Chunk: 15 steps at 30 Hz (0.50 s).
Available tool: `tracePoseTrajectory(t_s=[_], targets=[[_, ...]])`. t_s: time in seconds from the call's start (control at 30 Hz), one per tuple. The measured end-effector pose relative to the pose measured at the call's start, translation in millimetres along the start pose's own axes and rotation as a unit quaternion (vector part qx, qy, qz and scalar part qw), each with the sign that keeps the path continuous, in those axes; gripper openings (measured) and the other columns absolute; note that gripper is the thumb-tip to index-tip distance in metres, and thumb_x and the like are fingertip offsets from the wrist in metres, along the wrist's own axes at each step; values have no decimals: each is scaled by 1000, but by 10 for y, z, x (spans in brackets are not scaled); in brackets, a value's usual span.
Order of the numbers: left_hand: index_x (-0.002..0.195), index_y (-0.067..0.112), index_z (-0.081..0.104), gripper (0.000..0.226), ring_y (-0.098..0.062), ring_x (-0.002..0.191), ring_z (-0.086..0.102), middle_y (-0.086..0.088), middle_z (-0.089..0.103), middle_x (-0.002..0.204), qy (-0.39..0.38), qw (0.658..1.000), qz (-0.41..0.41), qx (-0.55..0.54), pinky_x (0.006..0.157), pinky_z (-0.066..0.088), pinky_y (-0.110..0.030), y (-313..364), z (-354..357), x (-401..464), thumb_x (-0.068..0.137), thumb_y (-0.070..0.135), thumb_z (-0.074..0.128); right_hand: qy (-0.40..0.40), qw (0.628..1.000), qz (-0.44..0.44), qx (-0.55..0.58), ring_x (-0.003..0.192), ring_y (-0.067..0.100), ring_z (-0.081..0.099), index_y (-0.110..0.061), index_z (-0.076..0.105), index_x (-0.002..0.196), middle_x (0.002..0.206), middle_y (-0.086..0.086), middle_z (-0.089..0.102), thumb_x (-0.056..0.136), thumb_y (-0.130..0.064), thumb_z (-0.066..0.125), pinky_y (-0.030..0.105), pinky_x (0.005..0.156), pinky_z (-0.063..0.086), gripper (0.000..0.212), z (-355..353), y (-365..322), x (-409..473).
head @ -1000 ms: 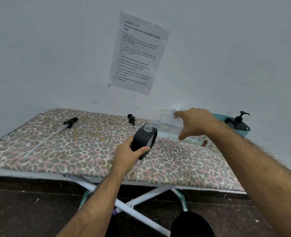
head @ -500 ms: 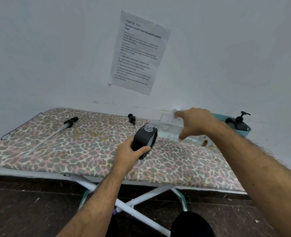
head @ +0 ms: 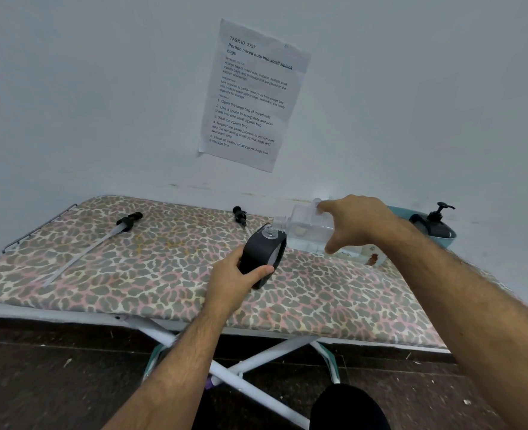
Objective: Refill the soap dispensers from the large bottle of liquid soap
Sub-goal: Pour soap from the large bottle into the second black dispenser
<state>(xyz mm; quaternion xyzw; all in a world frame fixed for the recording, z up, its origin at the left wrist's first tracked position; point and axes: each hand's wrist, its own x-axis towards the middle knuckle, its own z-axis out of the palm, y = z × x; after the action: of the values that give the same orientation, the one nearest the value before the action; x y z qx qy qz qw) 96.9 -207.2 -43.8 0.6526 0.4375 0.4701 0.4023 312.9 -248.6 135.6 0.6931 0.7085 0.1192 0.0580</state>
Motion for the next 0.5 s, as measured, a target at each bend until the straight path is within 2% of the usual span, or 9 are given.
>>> tracePoseTrajectory(t_s=[0.3, 0.5], targets=[[125, 34, 62, 54, 3, 99, 65, 19, 69, 108, -1, 1000, 0, -1, 86, 56, -25, -5, -3, -1, 76, 42, 82, 3, 1000, -2, -1, 85, 12, 49, -36, 42, 142, 82, -15, 44, 72, -54, 79, 26, 63, 35, 81, -36, -7, -13], [126, 33, 62, 53, 4, 97, 64, 21, 68, 106, -1, 1000, 1, 2, 84, 56, -22, 5, -4, -8, 77, 41, 81, 3, 1000, -2, 4, 85, 12, 48, -36, 41, 142, 86, -14, 46, 72, -53, 79, 26, 63, 34, 81, -26, 6, -17]])
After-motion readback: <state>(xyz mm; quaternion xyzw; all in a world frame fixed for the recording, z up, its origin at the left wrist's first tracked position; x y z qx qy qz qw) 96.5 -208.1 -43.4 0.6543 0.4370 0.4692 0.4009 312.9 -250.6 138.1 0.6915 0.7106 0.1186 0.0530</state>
